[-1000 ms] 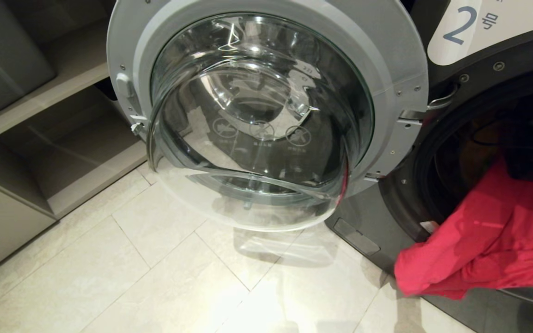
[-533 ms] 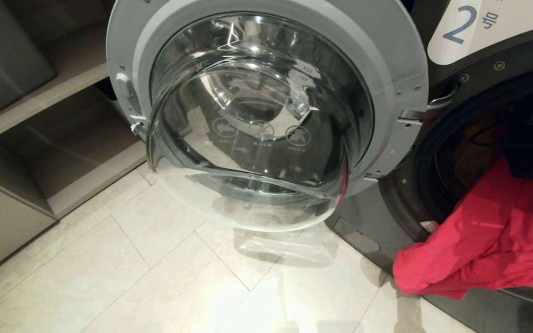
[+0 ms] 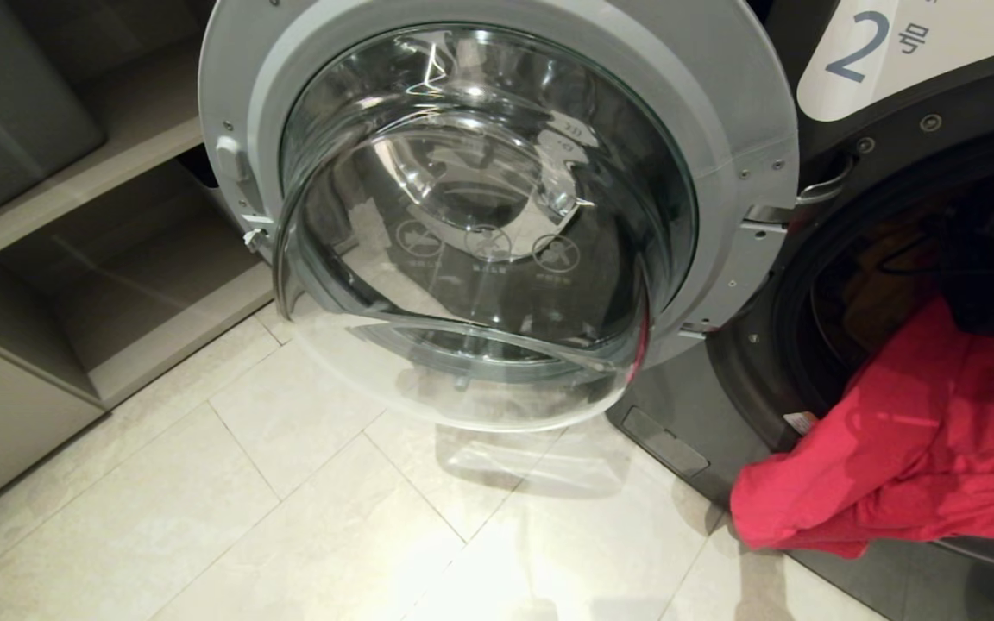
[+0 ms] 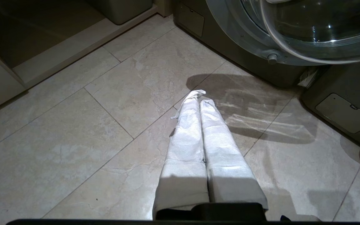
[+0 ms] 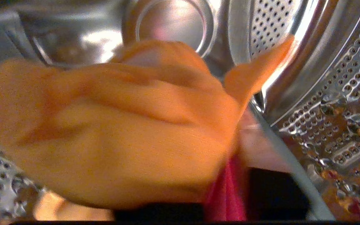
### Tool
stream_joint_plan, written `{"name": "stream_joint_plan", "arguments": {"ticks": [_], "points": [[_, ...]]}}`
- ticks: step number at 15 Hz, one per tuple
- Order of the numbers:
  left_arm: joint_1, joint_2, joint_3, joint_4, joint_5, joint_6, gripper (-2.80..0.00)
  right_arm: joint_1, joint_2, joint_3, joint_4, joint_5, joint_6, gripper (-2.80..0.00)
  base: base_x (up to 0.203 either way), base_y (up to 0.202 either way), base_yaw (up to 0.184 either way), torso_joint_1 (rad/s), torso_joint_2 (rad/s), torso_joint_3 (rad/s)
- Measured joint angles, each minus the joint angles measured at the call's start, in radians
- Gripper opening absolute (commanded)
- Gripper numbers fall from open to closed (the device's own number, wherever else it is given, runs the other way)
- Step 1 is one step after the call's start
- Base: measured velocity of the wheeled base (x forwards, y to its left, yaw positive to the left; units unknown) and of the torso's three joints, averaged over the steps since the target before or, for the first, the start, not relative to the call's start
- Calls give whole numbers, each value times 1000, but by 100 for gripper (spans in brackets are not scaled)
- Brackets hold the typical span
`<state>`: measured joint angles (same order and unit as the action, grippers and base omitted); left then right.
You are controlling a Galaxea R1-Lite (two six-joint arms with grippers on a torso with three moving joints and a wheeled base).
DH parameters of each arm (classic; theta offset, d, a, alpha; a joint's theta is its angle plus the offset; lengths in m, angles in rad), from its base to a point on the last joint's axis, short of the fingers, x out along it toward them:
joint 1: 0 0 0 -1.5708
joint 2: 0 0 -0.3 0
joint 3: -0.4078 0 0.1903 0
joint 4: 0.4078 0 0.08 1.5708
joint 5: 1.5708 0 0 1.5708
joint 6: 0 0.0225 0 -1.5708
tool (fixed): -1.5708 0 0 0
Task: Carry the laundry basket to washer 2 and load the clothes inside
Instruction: Place the clothes into the washing machine
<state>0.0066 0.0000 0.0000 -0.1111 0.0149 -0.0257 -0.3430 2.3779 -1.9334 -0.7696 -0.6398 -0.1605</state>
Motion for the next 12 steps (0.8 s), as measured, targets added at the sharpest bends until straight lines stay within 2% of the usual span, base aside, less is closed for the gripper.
{"name": "stream_joint_plan", "arguments": {"ticks": [7, 12], "points": [[0, 0, 0, 0, 0, 0, -280, 0, 2, 46, 1, 2, 27, 0, 0, 0, 0, 0, 0, 0], [-1, 0, 0, 0, 0, 0, -280, 0, -39, 188, 29, 7, 71, 0, 0, 0, 0, 0, 0, 0]]}}
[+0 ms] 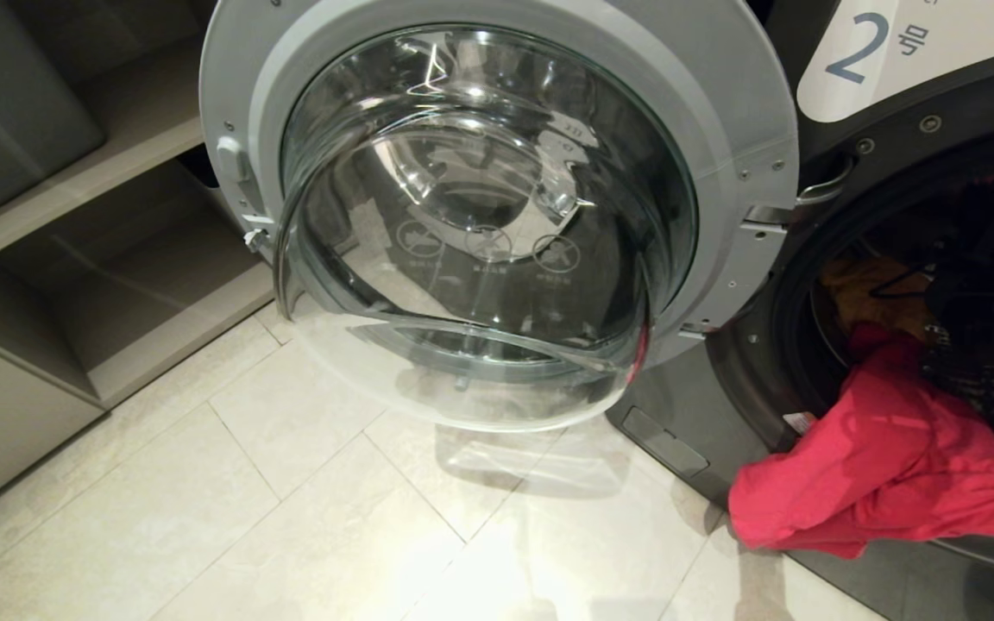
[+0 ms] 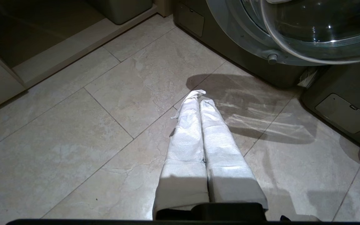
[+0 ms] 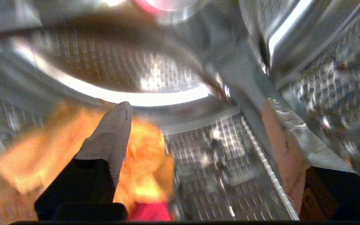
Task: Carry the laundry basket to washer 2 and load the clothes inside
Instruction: Place the clothes into the washing machine
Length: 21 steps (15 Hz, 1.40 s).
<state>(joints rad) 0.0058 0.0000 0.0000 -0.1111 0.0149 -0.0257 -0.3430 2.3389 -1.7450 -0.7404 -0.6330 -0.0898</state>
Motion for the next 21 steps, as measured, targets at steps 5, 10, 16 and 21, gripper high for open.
{"name": "stream_joint_plan", "arguments": {"ticks": [5, 10, 16, 21], "points": [[1, 0, 0, 0, 0, 0, -280, 12, -165, 248, 189, 13, 105, 0, 0, 0, 0, 0, 0, 0], [0, 0, 0, 0, 0, 0, -280, 61, -351, 534, 239, 37, 189, 0, 0, 0, 0, 0, 0, 0], [0, 0, 0, 0, 0, 0, -280, 111, -576, 795, 240, 39, 218, 0, 0, 0, 0, 0, 0, 0], [0, 0, 0, 0, 0, 0, -280, 136, -786, 1020, 288, 46, 214, 0, 0, 0, 0, 0, 0, 0]]}}
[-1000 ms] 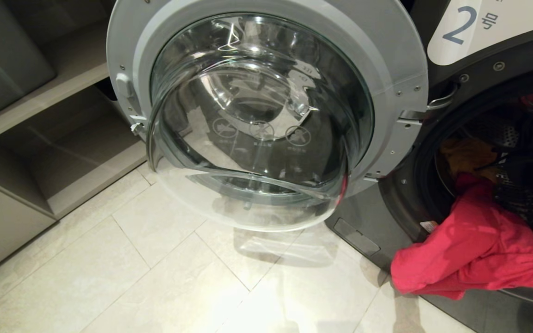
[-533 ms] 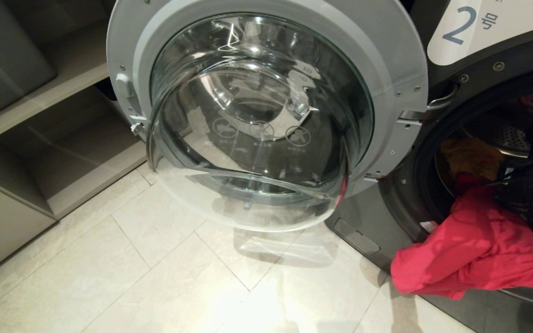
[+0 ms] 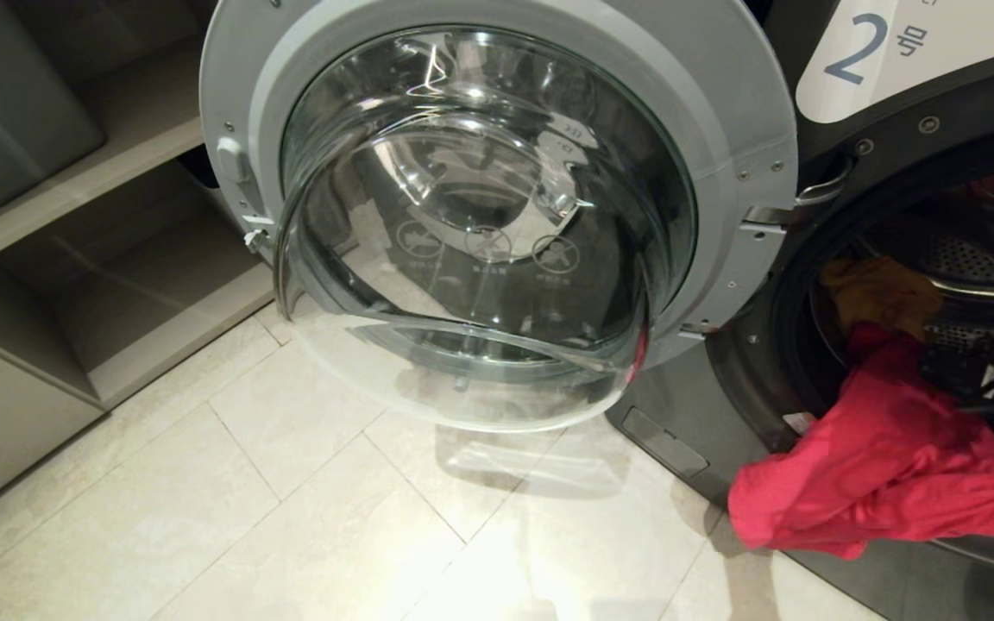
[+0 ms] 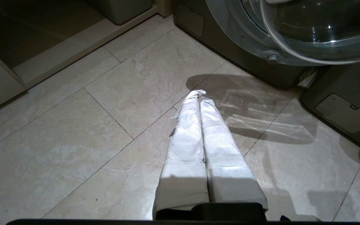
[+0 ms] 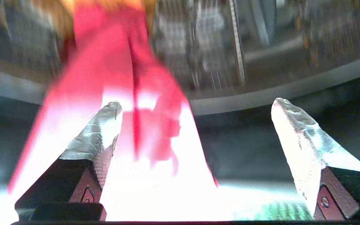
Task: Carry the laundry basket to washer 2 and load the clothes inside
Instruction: Place the clothes into the washing machine
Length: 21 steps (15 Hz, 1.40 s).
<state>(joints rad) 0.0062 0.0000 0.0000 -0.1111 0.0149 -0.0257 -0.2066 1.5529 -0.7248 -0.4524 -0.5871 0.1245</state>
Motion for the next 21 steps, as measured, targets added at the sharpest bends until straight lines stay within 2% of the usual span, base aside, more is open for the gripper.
{"name": "stream_joint_plan", "arguments": {"ticks": [2, 4, 7, 8, 10, 13, 17, 21], "points": [[0, 0, 0, 0, 0, 0, -280, 10, -93, 95, 127, 23, 5, 0, 0, 0, 0, 0, 0, 0], [0, 0, 0, 0, 0, 0, -280, 16, -184, 160, 317, 90, 39, 0, 0, 0, 0, 0, 0, 0], [-1, 0, 0, 0, 0, 0, -280, 59, -263, 190, 505, 269, 177, 0, 0, 0, 0, 0, 0, 0], [0, 0, 0, 0, 0, 0, -280, 86, -275, 187, 538, 325, 232, 0, 0, 0, 0, 0, 0, 0], [0, 0, 0, 0, 0, 0, -280, 145, -282, 168, 559, 383, 330, 0, 0, 0, 0, 0, 0, 0], [0, 0, 0, 0, 0, 0, -280, 206, -241, 136, 562, 394, 420, 0, 0, 0, 0, 0, 0, 0], [0, 0, 0, 0, 0, 0, -280, 240, -114, 62, 559, 381, 541, 0, 0, 0, 0, 0, 0, 0], [0, 0, 0, 0, 0, 0, -280, 246, 25, -55, 542, 286, 594, 0, 0, 0, 0, 0, 0, 0]]}}
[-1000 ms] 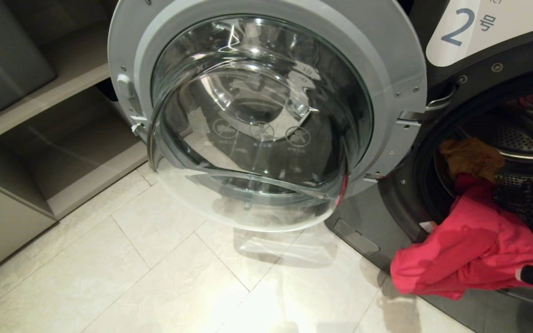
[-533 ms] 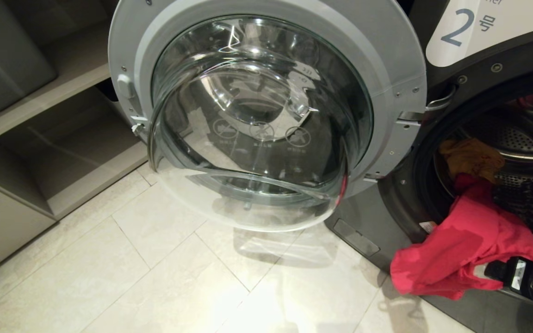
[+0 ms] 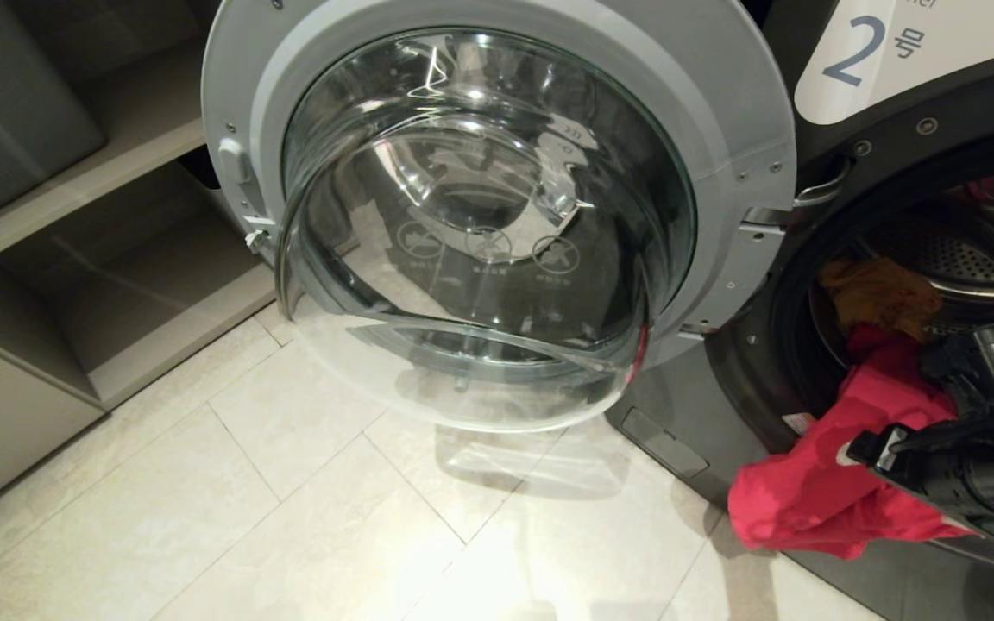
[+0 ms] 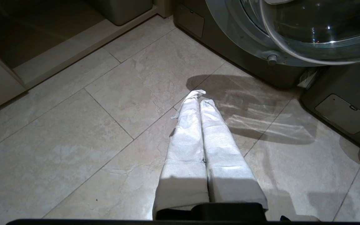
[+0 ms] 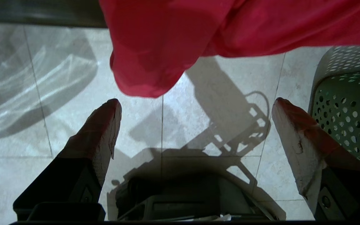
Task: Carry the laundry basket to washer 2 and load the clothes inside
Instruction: Place the clothes into the washing machine
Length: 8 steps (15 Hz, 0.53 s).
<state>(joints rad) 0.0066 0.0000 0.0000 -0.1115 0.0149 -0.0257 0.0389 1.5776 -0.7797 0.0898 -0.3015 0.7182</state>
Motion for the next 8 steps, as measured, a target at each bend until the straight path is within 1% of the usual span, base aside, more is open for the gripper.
{"name": "stream_joint_plan", "arguments": {"ticks": [1, 3, 8], "points": [[0, 0, 0, 0, 0, 0, -280, 0, 30, -26, 0, -24, 4, 0, 0, 0, 0, 0, 0, 0], [0, 0, 0, 0, 0, 0, -280, 0, 84, -72, -1, -45, 11, 0, 0, 0, 0, 0, 0, 0], [0, 0, 0, 0, 0, 0, -280, 10, 183, -150, -1, -67, 57, 0, 0, 0, 0, 0, 0, 0]]}}
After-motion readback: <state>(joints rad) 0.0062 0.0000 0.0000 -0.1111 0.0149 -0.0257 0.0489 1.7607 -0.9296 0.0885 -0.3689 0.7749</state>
